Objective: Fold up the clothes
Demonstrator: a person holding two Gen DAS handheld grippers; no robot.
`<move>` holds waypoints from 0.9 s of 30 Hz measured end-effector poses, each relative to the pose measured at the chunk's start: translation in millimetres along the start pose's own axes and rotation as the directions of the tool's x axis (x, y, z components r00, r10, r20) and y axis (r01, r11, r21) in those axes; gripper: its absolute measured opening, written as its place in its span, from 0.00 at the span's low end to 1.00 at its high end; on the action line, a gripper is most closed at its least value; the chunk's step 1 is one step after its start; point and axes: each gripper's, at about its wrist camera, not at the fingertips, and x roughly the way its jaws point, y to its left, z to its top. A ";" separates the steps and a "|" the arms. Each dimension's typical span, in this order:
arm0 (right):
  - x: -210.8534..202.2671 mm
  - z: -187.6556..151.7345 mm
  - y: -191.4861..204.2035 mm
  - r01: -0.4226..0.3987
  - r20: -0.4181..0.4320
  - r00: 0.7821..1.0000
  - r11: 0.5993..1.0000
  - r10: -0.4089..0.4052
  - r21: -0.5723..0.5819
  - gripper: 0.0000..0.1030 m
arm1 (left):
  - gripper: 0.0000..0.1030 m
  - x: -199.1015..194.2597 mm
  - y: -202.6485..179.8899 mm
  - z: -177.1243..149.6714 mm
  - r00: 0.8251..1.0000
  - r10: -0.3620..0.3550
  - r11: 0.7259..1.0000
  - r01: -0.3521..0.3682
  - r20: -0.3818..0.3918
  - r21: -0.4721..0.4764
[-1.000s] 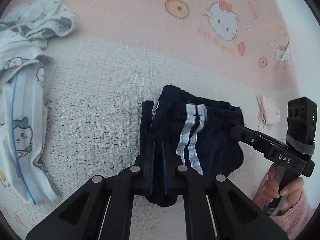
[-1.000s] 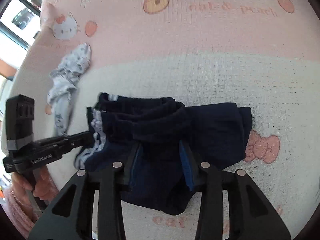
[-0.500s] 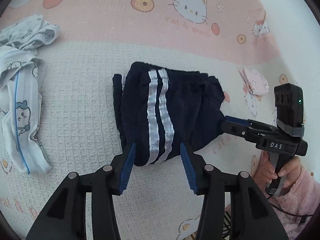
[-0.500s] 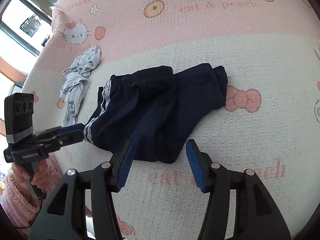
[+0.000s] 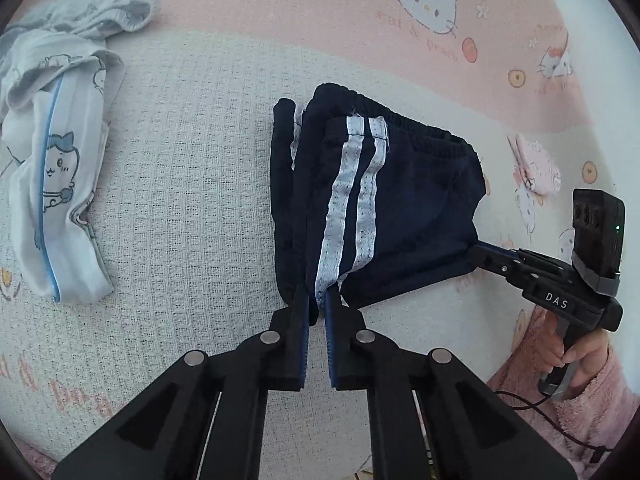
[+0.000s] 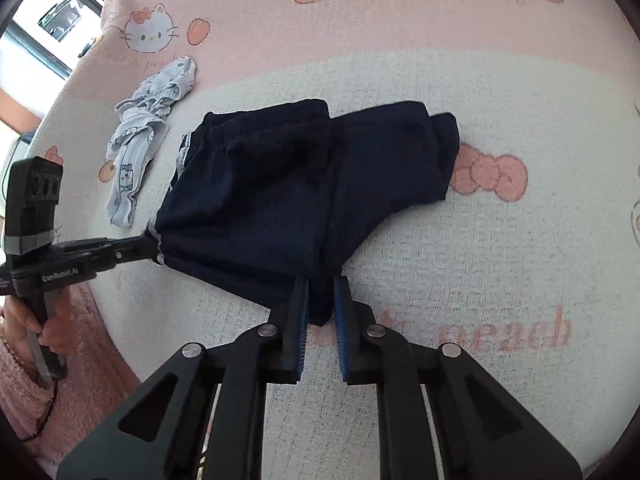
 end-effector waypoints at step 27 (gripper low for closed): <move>7.0 16.0 -17.6 -0.110 0.040 0.994 0.961 0.103 0.255 0.50 | 0.44 3.1 17.2 11.2 0.994 -0.066 0.980 0.082 0.092 -0.183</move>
